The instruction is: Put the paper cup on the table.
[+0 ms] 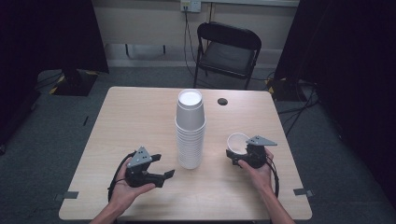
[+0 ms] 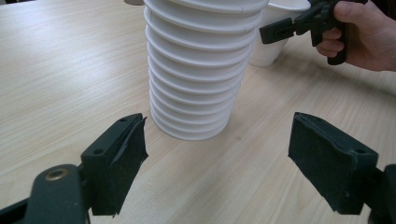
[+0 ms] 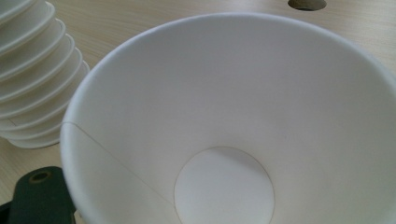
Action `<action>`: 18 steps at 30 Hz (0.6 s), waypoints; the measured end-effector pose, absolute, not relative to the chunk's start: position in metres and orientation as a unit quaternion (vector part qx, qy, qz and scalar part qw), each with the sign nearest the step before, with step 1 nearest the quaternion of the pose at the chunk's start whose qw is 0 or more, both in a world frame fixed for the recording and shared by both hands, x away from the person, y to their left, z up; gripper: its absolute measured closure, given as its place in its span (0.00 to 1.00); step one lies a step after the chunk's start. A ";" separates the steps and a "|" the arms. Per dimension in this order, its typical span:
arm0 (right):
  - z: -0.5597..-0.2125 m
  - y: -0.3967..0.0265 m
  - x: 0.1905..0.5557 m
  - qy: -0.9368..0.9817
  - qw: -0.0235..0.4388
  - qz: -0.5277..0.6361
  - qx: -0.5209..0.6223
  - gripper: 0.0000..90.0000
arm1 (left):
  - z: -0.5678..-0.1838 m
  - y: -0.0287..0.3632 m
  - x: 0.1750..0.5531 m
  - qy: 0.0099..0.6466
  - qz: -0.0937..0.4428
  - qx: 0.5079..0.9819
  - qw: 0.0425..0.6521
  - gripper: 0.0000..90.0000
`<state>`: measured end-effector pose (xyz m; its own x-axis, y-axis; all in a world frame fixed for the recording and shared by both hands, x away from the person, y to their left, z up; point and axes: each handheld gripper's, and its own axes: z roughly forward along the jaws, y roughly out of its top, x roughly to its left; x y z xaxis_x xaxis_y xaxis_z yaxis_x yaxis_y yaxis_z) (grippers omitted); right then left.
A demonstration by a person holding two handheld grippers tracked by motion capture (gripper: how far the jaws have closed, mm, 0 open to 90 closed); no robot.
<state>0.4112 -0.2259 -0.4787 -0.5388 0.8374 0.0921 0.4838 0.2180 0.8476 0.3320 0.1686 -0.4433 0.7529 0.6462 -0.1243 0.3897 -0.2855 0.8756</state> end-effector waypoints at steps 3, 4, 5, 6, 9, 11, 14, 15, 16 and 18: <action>-0.480 -0.226 0.411 0.758 0.198 0.441 0.437 0.14 | -0.443 0.168 0.332 0.329 0.127 0.791 0.500 0.21; -0.481 -0.226 0.411 0.760 0.197 0.438 0.437 0.14 | -0.443 0.169 0.332 0.329 0.127 0.791 0.500 0.21; -0.482 -0.226 0.410 0.761 0.195 0.437 0.438 0.15 | -0.443 0.168 0.332 0.329 0.127 0.791 0.500 0.21; -0.483 -0.226 0.410 0.762 0.193 0.435 0.440 0.15 | -0.443 0.169 0.332 0.329 0.127 0.791 0.500 0.21; -0.485 -0.228 0.407 0.764 0.191 0.432 0.440 0.15 | -0.443 0.169 0.332 0.330 0.126 0.790 0.501 0.21; -0.486 -0.228 0.407 0.766 0.187 0.430 0.440 0.14 | -0.444 0.169 0.333 0.330 0.127 0.790 0.501 0.21; -0.487 -0.230 0.405 0.771 0.184 0.424 0.438 0.15 | -0.443 0.169 0.333 0.333 0.128 0.788 0.502 0.21; -0.487 -0.231 0.404 0.771 0.183 0.424 0.438 0.15 | -0.443 0.170 0.333 0.334 0.129 0.788 0.501 0.21; -0.486 -0.234 0.402 0.769 0.183 0.426 0.440 0.15 | -0.443 0.170 0.333 0.335 0.129 0.788 0.501 0.21; -0.486 -0.237 0.400 0.767 0.181 0.426 0.445 0.15 | -0.443 0.170 0.334 0.338 0.130 0.785 0.502 0.21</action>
